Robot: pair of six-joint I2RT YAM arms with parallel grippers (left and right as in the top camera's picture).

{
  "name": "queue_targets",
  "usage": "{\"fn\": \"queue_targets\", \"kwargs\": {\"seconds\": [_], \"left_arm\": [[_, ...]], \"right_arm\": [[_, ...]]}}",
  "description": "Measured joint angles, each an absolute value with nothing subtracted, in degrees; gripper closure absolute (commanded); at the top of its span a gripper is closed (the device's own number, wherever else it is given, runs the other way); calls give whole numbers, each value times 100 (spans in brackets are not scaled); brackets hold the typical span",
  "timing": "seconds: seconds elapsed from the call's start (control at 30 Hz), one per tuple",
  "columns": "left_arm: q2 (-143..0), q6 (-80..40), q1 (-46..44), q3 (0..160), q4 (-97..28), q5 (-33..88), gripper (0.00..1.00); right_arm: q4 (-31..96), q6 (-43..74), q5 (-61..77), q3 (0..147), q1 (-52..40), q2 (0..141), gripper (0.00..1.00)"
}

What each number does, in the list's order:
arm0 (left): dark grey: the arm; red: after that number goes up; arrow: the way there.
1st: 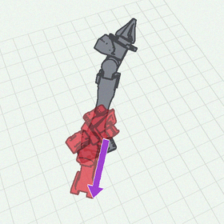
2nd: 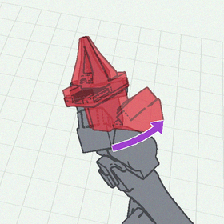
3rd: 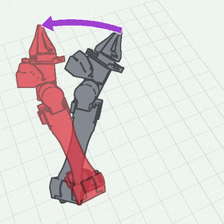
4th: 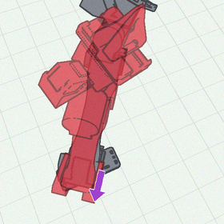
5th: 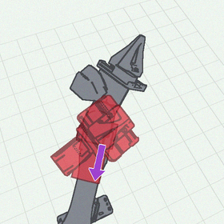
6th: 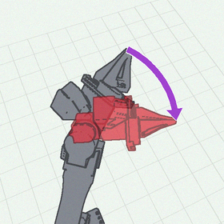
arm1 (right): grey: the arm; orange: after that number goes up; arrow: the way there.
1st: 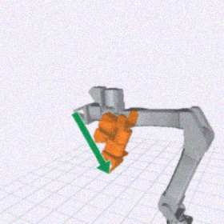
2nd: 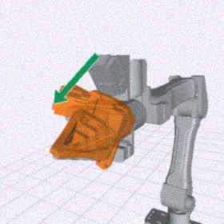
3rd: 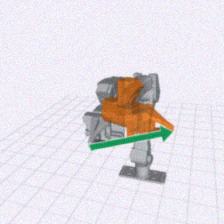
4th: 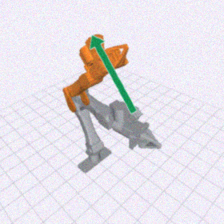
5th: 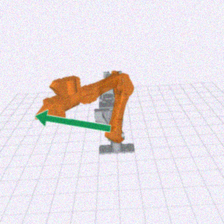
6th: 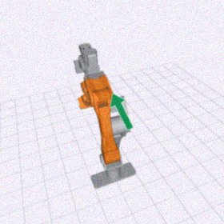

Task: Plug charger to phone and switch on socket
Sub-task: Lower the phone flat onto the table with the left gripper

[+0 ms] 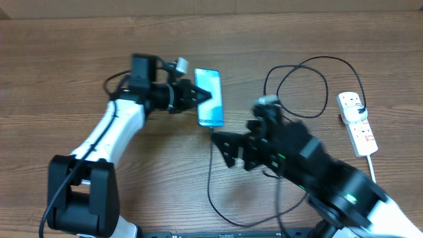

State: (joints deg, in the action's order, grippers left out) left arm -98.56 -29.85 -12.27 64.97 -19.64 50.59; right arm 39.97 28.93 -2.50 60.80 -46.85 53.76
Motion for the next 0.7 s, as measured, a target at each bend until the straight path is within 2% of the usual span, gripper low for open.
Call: {"fn": "queue_targets", "kwargs": {"seconds": [0.13,0.27,0.47,0.7], "left_arm": [[-9887,-2615,-1767,6497,-2246,4565,96],[-10158,-2272,-1914,6497,-2829,4333,96],[-10860,-1931,-1645,6484,-3854,4093,96],[-10932,-1219,-1133,6475,-4495,4060,96]], "right_arm": [[4434,2895,-541,6082,-4685,4956,0],[4737,2895,-683,6082,-4687,4967,0],[4989,2895,-768,6082,-4685,5269,0],[5009,2895,-792,6082,-4685,5848,0]]}}
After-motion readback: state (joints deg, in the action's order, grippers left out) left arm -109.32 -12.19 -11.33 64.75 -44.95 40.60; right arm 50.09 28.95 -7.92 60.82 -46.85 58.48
